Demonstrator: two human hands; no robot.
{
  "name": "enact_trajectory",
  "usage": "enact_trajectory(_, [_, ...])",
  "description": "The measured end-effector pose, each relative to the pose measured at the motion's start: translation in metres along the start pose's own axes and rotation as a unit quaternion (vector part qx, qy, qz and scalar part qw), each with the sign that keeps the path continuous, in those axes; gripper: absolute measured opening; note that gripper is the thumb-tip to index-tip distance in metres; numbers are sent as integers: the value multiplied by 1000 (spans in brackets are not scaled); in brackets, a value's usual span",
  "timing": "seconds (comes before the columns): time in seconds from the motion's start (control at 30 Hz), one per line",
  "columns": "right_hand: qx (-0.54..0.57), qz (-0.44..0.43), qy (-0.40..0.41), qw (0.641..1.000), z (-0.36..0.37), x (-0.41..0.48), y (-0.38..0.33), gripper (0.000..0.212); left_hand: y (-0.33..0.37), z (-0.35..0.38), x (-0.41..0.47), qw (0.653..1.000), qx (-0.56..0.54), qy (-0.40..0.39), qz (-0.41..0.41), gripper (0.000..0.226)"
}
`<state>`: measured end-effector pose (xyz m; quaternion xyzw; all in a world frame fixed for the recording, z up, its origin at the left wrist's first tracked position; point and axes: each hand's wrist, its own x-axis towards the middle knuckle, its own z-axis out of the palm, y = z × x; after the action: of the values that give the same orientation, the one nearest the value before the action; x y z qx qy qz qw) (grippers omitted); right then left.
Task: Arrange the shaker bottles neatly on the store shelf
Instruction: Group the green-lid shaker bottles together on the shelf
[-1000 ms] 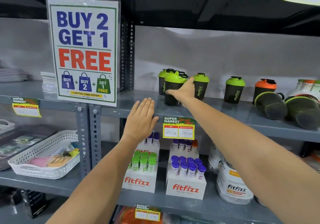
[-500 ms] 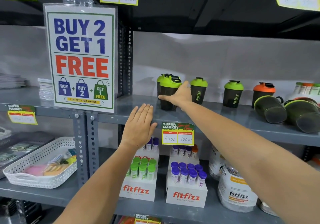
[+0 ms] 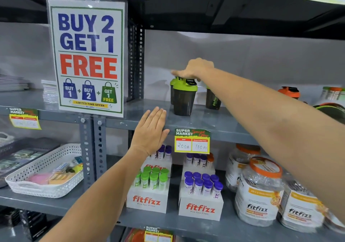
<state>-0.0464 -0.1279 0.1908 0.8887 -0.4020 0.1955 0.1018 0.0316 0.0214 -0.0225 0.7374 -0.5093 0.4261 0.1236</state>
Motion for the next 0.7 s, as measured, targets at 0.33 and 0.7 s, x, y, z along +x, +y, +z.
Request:
enact_trajectory(0.33, [21,-5,-57,998,3,7,-4,67,-2,4,1,1000,-5,8,2,60])
enact_trajectory(0.7, [51,-54,-192,978,-16,9,-7,47,-1,4,1,1000,-4,17,-1,60])
